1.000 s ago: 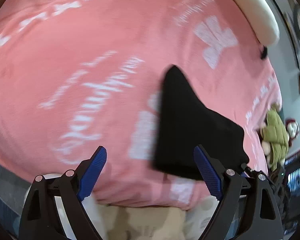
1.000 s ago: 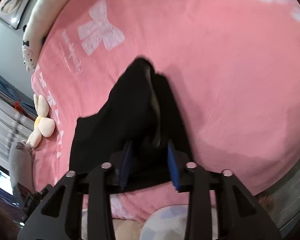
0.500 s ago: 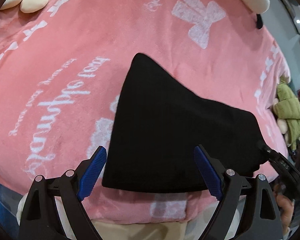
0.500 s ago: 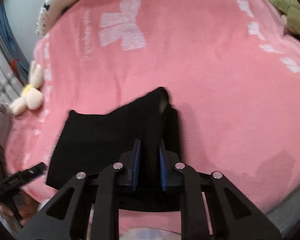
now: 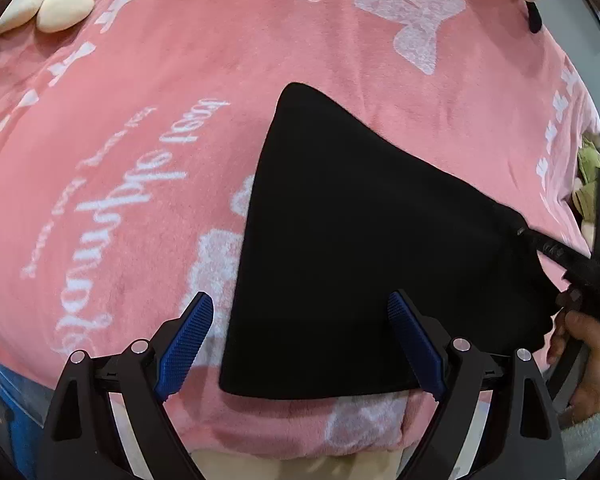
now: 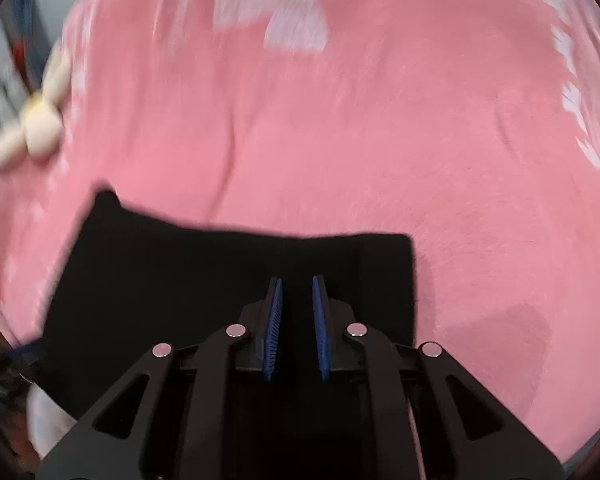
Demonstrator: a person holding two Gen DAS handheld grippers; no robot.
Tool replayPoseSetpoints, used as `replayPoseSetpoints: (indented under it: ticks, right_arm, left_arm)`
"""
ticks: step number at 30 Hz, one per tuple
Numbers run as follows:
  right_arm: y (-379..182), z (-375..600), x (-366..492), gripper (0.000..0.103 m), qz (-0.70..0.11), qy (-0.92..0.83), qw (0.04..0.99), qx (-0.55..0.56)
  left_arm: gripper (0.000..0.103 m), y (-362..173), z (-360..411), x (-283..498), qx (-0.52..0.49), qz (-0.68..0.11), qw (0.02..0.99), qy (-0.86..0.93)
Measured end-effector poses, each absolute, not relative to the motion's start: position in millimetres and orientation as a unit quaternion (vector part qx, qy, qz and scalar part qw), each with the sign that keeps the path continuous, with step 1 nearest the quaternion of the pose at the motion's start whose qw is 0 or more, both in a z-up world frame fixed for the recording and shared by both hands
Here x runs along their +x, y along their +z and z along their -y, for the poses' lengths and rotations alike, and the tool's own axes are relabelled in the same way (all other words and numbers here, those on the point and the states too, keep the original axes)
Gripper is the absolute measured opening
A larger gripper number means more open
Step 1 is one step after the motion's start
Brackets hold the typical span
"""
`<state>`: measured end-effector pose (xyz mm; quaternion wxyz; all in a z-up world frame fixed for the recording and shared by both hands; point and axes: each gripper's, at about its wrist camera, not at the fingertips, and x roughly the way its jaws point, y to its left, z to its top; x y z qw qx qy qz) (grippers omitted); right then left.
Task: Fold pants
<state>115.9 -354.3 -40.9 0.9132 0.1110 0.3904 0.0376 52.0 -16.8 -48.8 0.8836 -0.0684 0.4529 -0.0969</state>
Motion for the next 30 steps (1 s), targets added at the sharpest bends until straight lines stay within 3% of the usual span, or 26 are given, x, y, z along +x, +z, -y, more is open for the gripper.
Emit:
replayPoseSetpoints:
  ticks: [2,3,4,9,11,13,14,15,17,22,26,28,30]
  right_arm:
    - [-21,363,84,0.053,-0.351,0.025,0.926,0.138]
    - [-17,368,67,0.080,-0.335,0.022,0.929,0.155]
    - [-17,373,51,0.087,-0.324,0.019,0.931,0.169]
    - [-68,391,25,0.087,-0.398,0.040,0.882,0.250]
    - [-90,390,25,0.086,-0.410,0.068,0.861,0.292]
    - [-103,383,33,0.062,-0.409,0.088,0.851,0.317]
    - [-109,381,36,0.049,-0.412,0.083,0.846,0.327]
    - [-106,383,36,0.032,-0.405,0.092,0.844,0.339]
    - [-80,381,31,0.030,-0.377,0.122,0.849,0.350]
    - [-17,344,0,0.033,-0.344,0.200,0.867,0.300]
    - [-68,315,-8,0.050,-0.424,0.166,0.858,0.237]
    - [-98,316,-14,0.050,-0.475,0.108,0.845,0.221]
    - [-88,327,-34,0.048,-0.436,0.099,0.858,0.252]
  left_arm:
    - [0.087,-39,10,49,-0.078,-0.440,0.888,-0.111]
    - [0.087,-38,5,48,-0.092,-0.440,0.885,-0.123]
    - [0.087,-38,0,49,-0.112,-0.443,0.879,-0.137]
    - [0.087,-74,-21,69,-0.245,-0.498,0.817,-0.157]
    - [0.087,-82,-20,73,-0.254,-0.496,0.814,-0.162]
    - [0.085,-81,-12,74,-0.237,-0.481,0.827,-0.171]
    - [0.058,-79,-9,74,-0.228,-0.478,0.830,-0.174]
    - [0.025,-75,-6,75,-0.219,-0.474,0.831,-0.190]
    - [0.021,-56,-10,71,-0.214,-0.459,0.837,-0.208]
    - [0.019,2,-40,31,-0.188,-0.403,0.872,-0.203]
    - [0.034,-29,-68,8,-0.163,-0.455,0.862,-0.151]
    - [0.034,-59,-70,5,-0.149,-0.500,0.844,-0.122]
    - [0.033,-53,-70,-10,-0.119,-0.476,0.866,-0.098]
